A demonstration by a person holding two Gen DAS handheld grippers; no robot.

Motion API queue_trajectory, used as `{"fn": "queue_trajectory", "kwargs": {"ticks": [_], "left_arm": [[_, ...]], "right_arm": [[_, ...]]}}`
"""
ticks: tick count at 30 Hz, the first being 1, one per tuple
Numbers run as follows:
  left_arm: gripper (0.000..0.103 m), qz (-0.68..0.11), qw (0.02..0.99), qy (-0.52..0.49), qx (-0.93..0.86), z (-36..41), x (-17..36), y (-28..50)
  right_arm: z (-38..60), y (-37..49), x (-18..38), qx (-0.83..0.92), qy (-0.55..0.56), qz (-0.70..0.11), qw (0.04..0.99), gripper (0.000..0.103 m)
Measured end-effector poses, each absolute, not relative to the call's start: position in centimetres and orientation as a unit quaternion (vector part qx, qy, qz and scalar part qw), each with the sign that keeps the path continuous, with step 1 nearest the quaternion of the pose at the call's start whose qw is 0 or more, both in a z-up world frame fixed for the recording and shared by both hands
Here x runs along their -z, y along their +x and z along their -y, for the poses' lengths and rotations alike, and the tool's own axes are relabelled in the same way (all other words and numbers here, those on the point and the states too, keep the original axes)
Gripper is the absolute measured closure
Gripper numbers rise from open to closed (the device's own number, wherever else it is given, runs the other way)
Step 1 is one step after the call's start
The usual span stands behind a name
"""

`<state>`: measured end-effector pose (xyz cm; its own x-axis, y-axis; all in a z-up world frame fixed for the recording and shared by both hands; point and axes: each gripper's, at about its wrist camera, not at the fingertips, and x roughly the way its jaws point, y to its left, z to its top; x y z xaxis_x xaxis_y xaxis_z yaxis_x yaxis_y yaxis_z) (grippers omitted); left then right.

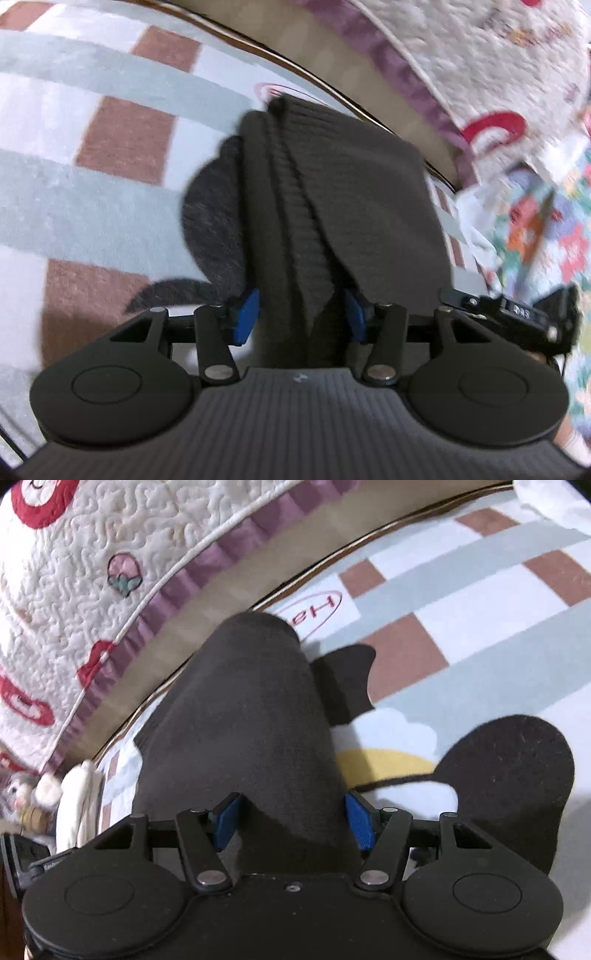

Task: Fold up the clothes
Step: 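Grasp the folded sweater with both tools and lift it off the rug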

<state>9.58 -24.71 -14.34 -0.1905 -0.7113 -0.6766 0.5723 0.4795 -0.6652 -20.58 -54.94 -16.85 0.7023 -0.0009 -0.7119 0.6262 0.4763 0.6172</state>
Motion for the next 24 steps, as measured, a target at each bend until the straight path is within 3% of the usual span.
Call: {"fn": "queue_trajectory", "kwargs": {"ticks": [12, 14, 19, 24], "left_arm": [[0.039, -0.59, 0.618, -0.026, 0.519, 25.7, 15.4, 7.6], [0.036, -0.61, 0.6, -0.046, 0.515, 25.6, 16.2, 7.9], [0.037, -0.611, 0.57, -0.016, 0.55, 25.9, 15.6, 8.3], [0.038, -0.592, 0.605, -0.073, 0.528, 24.1, 14.0, 9.9]], "right_arm": [[55.6, -21.1, 19.1, 0.111, 0.502, -0.362, 0.778, 0.032], [55.6, -20.6, 19.4, 0.119, 0.498, -0.362, 0.779, 0.027], [55.5, -19.9, 19.5, 0.131, 0.499, -0.351, 0.781, 0.026], [54.4, -19.0, 18.8, 0.147, 0.468, -0.358, 0.794, 0.031]]}}
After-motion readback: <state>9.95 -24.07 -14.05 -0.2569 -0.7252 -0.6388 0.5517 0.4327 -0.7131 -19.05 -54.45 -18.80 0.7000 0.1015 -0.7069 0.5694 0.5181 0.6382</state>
